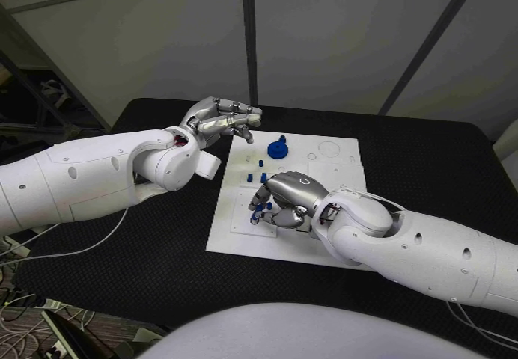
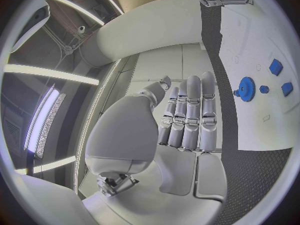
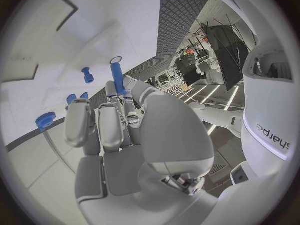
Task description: Assemble the parts on the task board
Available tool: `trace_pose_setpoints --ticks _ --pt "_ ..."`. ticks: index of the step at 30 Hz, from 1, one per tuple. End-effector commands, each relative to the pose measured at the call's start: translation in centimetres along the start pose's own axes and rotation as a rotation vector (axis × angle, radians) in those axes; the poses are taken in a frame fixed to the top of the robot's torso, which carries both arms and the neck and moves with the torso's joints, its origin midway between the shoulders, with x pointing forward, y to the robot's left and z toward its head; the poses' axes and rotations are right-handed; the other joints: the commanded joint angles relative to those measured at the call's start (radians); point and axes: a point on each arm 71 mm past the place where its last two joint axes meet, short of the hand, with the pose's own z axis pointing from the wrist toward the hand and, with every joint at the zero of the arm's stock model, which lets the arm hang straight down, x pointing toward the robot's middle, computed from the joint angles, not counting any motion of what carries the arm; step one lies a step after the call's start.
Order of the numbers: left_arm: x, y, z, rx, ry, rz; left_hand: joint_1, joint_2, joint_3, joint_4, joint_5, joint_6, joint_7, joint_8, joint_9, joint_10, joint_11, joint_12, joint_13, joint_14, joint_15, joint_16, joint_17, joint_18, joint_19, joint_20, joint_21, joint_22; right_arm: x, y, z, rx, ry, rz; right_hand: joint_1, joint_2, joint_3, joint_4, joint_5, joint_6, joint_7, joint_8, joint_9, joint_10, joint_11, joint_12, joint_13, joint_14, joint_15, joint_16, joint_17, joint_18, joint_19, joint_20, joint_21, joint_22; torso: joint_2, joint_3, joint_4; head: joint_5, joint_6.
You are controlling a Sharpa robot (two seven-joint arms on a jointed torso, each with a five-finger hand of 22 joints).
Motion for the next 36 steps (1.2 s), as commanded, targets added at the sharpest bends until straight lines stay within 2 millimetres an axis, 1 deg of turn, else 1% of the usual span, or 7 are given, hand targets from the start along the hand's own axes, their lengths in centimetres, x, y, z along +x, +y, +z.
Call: trace_pose_setpoints --ticks 1,6,9,16,31,36 --pt "0.1 -0.1 0.0 0.007 0.012 -0.006 -0.001 0.008 -0.006 0.000 0.003 0.000 0.006 -0.007 -0.002 -0.008 0.002 -0.006 0.002 -0.006 0.004 -0.005 -0.001 -0.010 0.002 0.003 -0.006 -0.001 0.1 0.0 0.1 -0.006 0.010 0.001 0.007 0.001 0.010 -0.014 0.004 -0.004 0.003 -0.007 0.000 0.036 -0.044 0.003 0.001 0.026 -0.001 0.005 -0.001 -0.005 0.003 -0.001 0.002 -0.001 0.000 0.0000 0.0001 0.002 -0.002" --pt "0.2 -0.1 0.0 0.007 0.012 -0.006 -0.001 0.008 -0.006 0.000 0.003 0.000 0.006 -0.007 -0.002 -0.008 0.002 -0.006 0.002 -0.006 0.004 -0.005 -0.001 -0.010 0.002 0.003 -0.006 -0.001 0.4 0.0 0.2 -0.007 0.018 0.001 0.007 0.001 0.010 -0.014 0.004 -0.004 0.003 -0.007 0.000 0.036 -0.044 0.003 0.001 0.026 -0.001 0.005 -0.001 -0.005 0.003 -0.001 0.002 -0.001 0.001 -0.0005 0.0010 0.002 -0.003" --pt "0.2 -0.1 0.0 0.007 0.013 -0.006 -0.001 0.008 -0.006 0.000 0.003 0.000 0.006 -0.007 -0.002 -0.008 0.002 -0.006 0.002 -0.006 0.004 -0.005 -0.001 -0.010 0.002 0.003 -0.006 -0.001 0.7 0.1 0.1 -0.011 0.028 0.002 0.007 0.001 0.010 -0.014 0.004 -0.004 0.003 -0.007 0.000 0.036 -0.044 0.003 0.001 0.026 -0.001 0.005 -0.001 -0.005 0.003 -0.001 0.002 -0.001 0.001 0.0001 -0.0002 0.004 -0.005" --pt "0.1 -0.1 0.1 0.007 0.012 -0.006 -0.001 0.008 -0.006 0.000 0.003 0.000 0.006 -0.007 -0.002 -0.008 0.002 -0.006 0.002 -0.006 0.004 -0.005 -0.001 -0.010 0.002 0.003 -0.006 -0.001 1.0 0.3 0.1 -0.016 0.039 0.005 0.007 0.001 0.010 -0.014 0.004 -0.004 0.003 -0.007 0.000 0.036 -0.044 0.003 0.001 0.026 -0.001 0.005 -0.001 -0.005 0.003 -0.001 0.002 -0.001 0.000 -0.0001 -0.0004 0.003 -0.009" --pt "0.1 -0.1 0.1 0.006 0.012 -0.006 -0.001 0.008 -0.006 0.000 0.003 0.000 0.006 -0.007 -0.002 -0.008 0.002 -0.006 0.002 -0.006 0.004 -0.005 -0.001 -0.010 0.002 0.003 -0.006 -0.001 1.2 0.0 0.0 0.006 0.051 -0.014 0.005 0.001 0.010 -0.014 0.006 -0.004 0.004 -0.007 0.000 0.036 -0.044 0.002 0.003 0.025 0.000 0.002 -0.005 -0.004 0.000 -0.001 0.000 -0.004 0.000 0.0001 0.0003 0.001 -0.007" --pt "0.1 -0.1 0.1 0.006 0.012 -0.006 -0.001 0.008 -0.006 0.000 0.003 0.000 0.006 -0.007 -0.002 -0.008 0.002 -0.006 0.002 -0.006 0.004 -0.005 -0.001 -0.010 0.002 0.003 -0.006 -0.001 1.4 0.0 0.2 0.013 0.075 -0.035 -0.001 -0.004 0.005 -0.014 0.004 -0.008 0.005 -0.010 0.000 0.032 -0.042 -0.001 0.005 0.024 0.001 0.000 -0.009 -0.002 -0.005 0.000 -0.004 -0.010 0.000 -0.0006 0.0004 0.000 -0.007"
